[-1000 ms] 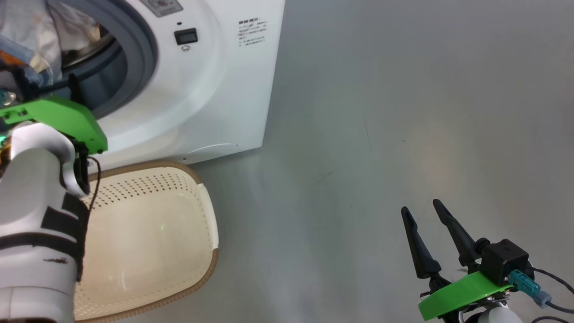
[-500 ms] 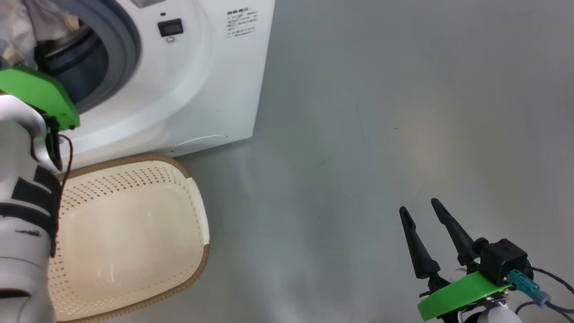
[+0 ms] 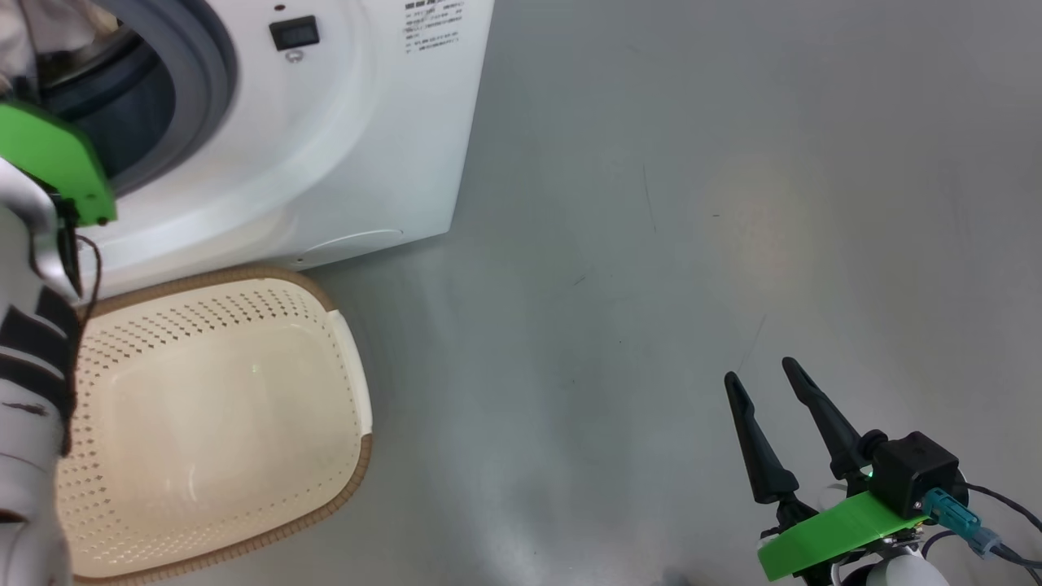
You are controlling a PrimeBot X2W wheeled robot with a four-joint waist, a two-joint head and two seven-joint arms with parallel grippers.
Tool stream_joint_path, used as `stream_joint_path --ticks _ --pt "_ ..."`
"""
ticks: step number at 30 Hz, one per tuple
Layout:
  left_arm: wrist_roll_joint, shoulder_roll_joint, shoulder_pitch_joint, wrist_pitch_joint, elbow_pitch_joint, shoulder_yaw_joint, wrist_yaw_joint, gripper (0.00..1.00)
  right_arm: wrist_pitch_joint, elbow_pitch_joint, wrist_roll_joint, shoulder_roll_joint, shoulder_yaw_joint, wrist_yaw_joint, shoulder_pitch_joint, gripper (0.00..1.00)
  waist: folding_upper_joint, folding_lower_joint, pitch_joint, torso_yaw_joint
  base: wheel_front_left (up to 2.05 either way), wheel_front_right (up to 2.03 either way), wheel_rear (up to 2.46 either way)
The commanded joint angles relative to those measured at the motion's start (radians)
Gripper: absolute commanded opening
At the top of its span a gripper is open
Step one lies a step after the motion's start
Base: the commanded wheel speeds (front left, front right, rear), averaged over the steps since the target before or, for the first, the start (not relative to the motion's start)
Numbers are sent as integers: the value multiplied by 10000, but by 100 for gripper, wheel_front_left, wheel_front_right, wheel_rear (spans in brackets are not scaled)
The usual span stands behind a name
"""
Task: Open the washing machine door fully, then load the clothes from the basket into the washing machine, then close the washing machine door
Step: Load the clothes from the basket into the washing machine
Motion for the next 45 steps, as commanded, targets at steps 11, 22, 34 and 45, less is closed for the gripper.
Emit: stream_joint_path --ticks 11,22,34,45 --pt "33 606 -498 36 -49 -107 128 34 -49 -322 -57 -98 144 16 31 100 0 0 204 -22 0 0 0" --pt "-60 556 -552 90 3 -275 163 0 -49 -333 -58 -60 138 16 3 100 0 0 314 -32 0 0 0" --pt "-306 672 -839 -177 22 -249 355 0 -49 -387 -68 -54 89 16 52 100 0 0 471 -19 0 0 0" --pt "-1187 867 -986 -1077 -177 575 838 0 -49 -485 -126 -209 82 16 359 100 0 0 590 -88 0 0 0"
